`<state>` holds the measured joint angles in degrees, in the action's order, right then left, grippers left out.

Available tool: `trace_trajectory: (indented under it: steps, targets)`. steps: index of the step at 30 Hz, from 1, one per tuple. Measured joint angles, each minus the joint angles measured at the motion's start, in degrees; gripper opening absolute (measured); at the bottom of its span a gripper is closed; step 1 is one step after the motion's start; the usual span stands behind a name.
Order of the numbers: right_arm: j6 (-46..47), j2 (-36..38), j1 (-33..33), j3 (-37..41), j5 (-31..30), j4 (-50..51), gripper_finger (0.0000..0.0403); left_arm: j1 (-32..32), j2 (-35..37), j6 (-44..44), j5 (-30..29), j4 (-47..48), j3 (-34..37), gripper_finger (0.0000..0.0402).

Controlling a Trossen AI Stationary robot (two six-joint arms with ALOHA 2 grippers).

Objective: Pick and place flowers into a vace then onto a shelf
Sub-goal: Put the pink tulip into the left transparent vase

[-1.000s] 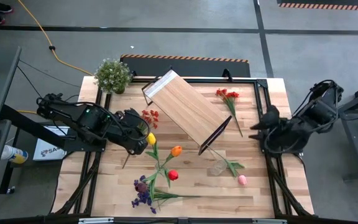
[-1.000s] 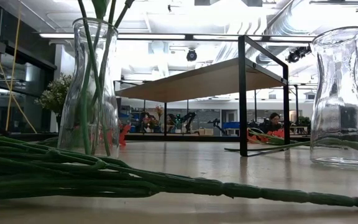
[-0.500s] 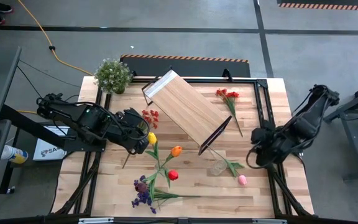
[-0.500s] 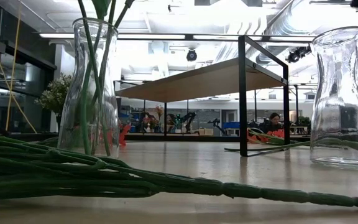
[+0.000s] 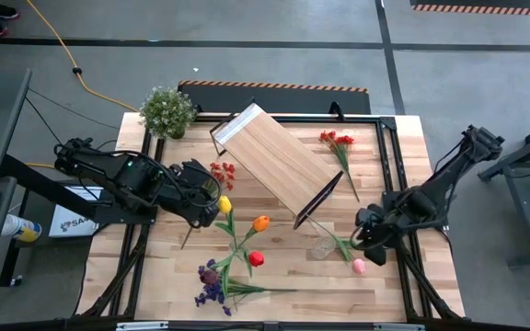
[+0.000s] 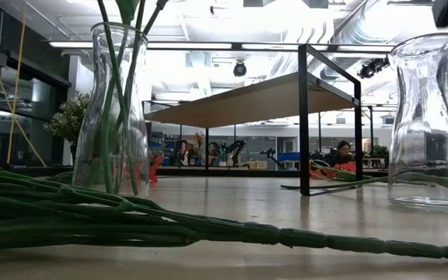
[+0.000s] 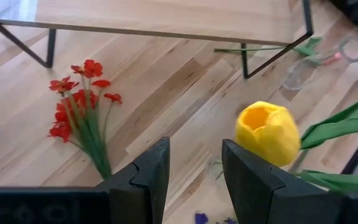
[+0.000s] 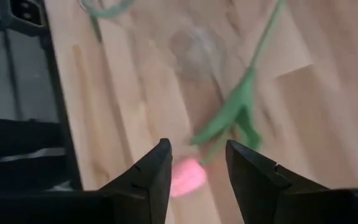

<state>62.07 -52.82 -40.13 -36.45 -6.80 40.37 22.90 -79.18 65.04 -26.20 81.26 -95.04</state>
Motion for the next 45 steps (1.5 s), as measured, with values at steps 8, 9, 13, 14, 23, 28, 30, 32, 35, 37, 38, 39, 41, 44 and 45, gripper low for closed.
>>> trace_trajectory:
  steps: [8,9,13,14,23,28,30,32,35,37,38,39,41,44,45]
  targets:
    - [2.7,0.0,4.6,7.1,3.4,-11.2,0.0142,0.0,0.0,0.0,0.0,2.1,0.0,0.0179]
    - [2.7,-0.1,5.1,7.5,3.8,-11.5,0.0142,0.0,0.0,0.0,0.0,2.4,0.0,0.0179]
    - [2.4,-0.9,6.8,7.5,4.7,-11.9,0.0142,0.0,0.0,0.1,-0.3,3.5,0.0,0.0179]
    - [2.4,-1.2,7.2,7.5,5.1,-12.1,0.0142,0.0,0.0,0.1,-0.4,3.7,0.0,0.0179]
    - [2.7,-9.0,7.7,7.5,7.3,-14.4,0.0142,0.0,0.0,0.1,-1.7,7.0,0.0,0.0179]
    - [3.6,-13.2,7.7,7.5,7.2,-15.0,0.0142,0.0,0.0,0.1,-2.5,7.7,0.0,0.0179]
    - [3.8,-14.6,7.7,7.5,6.7,-15.0,0.0142,0.0,0.0,0.0,-2.7,7.7,0.0,0.0179]
    - [4.0,-15.6,7.7,7.5,6.0,-15.0,0.0142,0.0,0.0,0.0,-2.8,7.9,0.0,0.0179]
    - [4.2,-16.2,7.7,7.5,5.7,-15.4,0.0142,0.0,0.0,0.0,-2.8,8.4,0.0,0.0179]
    - [5.0,-16.3,7.7,7.5,5.3,-15.5,0.0142,0.0,0.0,0.0,-2.8,8.8,0.0,0.0179]
    - [5.5,-16.3,7.7,7.5,4.6,-15.5,0.0142,0.0,0.0,0.0,-2.8,8.8,0.0,0.0179]
    - [6.1,-16.3,7.7,7.5,4.1,-15.5,0.0142,0.0,0.0,0.0,-2.8,8.8,0.0,0.0179]
    - [7.4,-16.3,7.7,7.5,3.1,-15.5,0.0142,0.0,0.0,0.0,-2.8,8.8,0.0,0.0179]
    - [9.3,-16.3,7.7,7.5,1.8,-15.4,0.0142,0.0,0.0,0.0,-2.8,8.8,0.0,0.0179]
    - [9.8,-16.3,7.7,7.5,1.5,-15.4,0.0142,0.0,0.0,0.0,-2.8,8.8,0.0,0.0179]
